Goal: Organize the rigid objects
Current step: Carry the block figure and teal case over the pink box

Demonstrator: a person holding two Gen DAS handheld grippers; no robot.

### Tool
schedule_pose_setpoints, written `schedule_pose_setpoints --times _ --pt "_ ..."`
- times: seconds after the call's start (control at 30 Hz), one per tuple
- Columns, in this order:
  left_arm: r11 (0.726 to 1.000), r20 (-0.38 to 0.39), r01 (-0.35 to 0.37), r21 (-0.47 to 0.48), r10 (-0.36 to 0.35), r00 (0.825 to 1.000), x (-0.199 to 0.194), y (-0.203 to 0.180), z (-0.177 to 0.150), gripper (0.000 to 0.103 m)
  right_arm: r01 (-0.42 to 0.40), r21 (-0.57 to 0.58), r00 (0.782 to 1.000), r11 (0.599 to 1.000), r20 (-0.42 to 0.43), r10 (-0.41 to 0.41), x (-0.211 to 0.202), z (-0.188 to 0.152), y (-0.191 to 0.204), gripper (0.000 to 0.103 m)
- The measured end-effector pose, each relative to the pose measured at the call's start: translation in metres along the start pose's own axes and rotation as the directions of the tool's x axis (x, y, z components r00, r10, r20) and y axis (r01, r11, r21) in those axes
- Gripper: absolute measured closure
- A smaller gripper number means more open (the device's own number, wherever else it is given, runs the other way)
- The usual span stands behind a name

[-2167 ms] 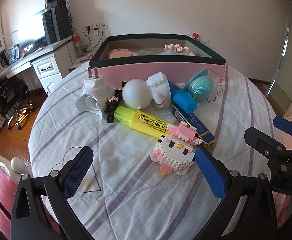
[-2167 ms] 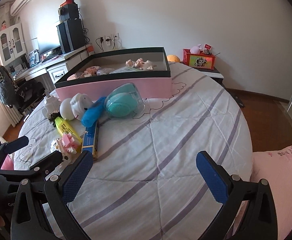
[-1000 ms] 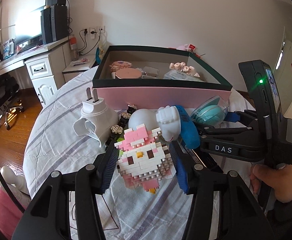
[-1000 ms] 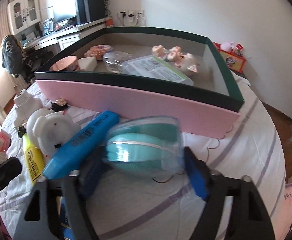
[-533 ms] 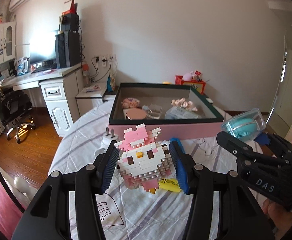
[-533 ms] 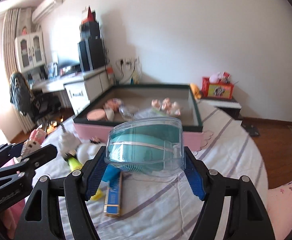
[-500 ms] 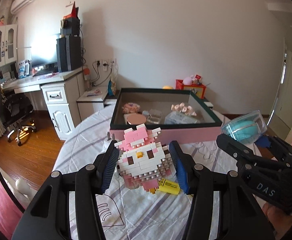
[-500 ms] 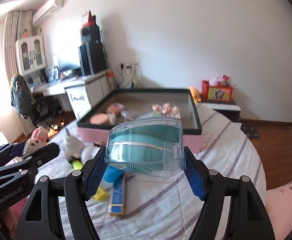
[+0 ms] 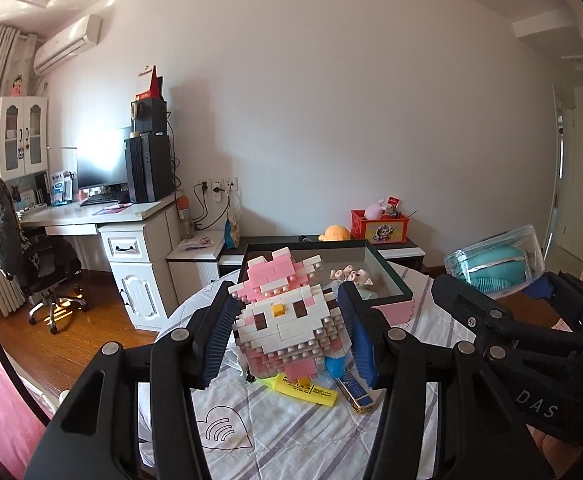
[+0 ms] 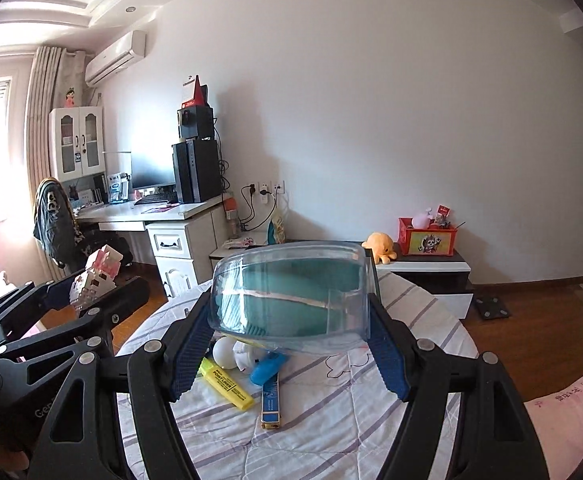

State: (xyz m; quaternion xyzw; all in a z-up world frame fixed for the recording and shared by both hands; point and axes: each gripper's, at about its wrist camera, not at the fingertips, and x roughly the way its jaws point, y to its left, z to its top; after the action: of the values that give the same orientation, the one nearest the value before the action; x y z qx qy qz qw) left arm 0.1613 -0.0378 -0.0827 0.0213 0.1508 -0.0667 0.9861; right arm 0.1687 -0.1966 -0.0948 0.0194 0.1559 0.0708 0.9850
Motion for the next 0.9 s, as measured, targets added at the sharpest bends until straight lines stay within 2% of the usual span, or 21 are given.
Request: schedule_pose_setpoints --times 0.23,0.47,0.7,0.9 --pt "1.000 0.033 -0.007 -0.003 0.007 0.999 -0.016 0.001 0.006 0.050 0.004 -0.009 0.999 1.000 0.039 -0.003 -0.018 0.007 0.004 0.029" --pt "1.000 0.018 -0.015 -0.001 0.015 1.000 -0.003 0.001 0.006 0.050 -0.001 -0.015 1.000 1.000 0.026 0.001 -0.008 0.007 0.004 0.029" --pt "0.999 0.016 -0.038 0.028 0.038 0.999 0.035 -0.002 0.020 0.050 0.013 -0.031 1.000 0.999 0.026 -0.012 0.019 0.019 -0.001 0.029" --pt "0.996 -0.012 -0.049 0.070 0.050 0.999 0.100 -0.004 0.040 0.050 0.025 -0.059 1.000 0.998 0.004 -0.025 0.074 0.037 -0.015 0.029"
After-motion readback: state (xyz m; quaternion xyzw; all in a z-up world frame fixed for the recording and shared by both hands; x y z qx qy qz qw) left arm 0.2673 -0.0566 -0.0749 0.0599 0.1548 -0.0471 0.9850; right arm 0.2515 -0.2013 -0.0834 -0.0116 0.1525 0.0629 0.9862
